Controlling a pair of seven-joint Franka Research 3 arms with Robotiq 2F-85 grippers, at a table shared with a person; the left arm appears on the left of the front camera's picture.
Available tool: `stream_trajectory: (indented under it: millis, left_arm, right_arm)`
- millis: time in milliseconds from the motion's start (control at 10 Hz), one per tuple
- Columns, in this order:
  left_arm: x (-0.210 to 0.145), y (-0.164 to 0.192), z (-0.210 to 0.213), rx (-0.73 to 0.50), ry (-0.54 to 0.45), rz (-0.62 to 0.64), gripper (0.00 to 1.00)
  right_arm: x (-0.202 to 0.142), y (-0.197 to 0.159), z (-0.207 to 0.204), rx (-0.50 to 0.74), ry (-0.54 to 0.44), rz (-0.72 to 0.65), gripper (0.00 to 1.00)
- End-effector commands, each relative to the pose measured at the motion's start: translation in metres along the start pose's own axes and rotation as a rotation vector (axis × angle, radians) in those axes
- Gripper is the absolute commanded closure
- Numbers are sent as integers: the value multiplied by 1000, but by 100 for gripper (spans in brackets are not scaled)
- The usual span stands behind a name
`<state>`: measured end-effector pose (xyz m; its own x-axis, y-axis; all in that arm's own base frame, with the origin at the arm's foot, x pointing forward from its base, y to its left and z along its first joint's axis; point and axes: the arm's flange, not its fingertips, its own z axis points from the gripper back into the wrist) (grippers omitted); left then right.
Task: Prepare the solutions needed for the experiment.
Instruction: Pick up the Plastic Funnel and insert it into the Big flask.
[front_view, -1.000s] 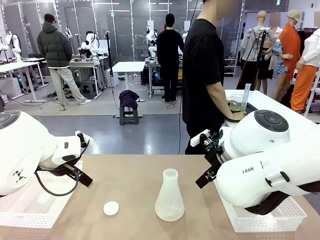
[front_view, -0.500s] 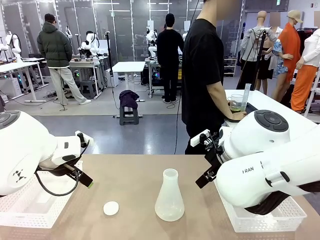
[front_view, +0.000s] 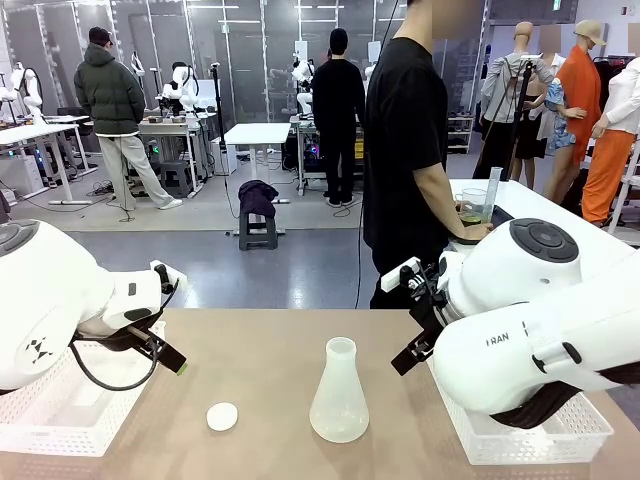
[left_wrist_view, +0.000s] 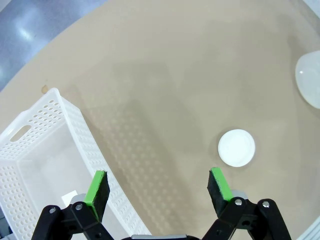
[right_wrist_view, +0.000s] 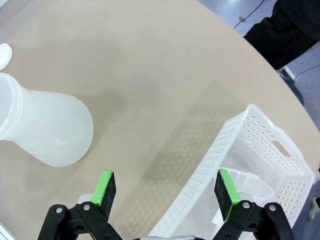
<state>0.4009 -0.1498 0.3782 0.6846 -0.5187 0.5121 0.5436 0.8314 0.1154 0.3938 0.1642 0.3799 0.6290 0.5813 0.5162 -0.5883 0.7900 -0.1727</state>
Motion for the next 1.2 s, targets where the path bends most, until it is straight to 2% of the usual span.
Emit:
stream_trajectory:
  millis: [0, 100, 300, 600, 800, 900, 1100]
  left_arm:
    - [-1, 18, 20, -56, -24, 21, 0]
    - [-3, 20, 31, -44, -16, 31, 0]
    - [-6, 10, 69, -2, -64, 39, 0]
    - [-15, -4, 112, 71, -131, 9, 0]
    - [-14, -4, 118, 94, -96, -49, 0]
    - [25, 11, 111, 52, -152, -2, 0]
    - [25, 11, 111, 52, -152, -2, 0]
  right_arm:
    - [-4, -8, 24, -27, -4, -9, 0]
    - [-2, -7, 38, -58, 6, -26, 0]
    - [2, 4, 77, -125, -26, -62, 0]
    - [2, 20, 118, -237, -40, -34, 0]
    - [5, 22, 124, -282, -41, 2, 0]
    - [27, 9, 125, -211, -61, -14, 0]
    - [27, 9, 125, -211, -61, -14, 0]
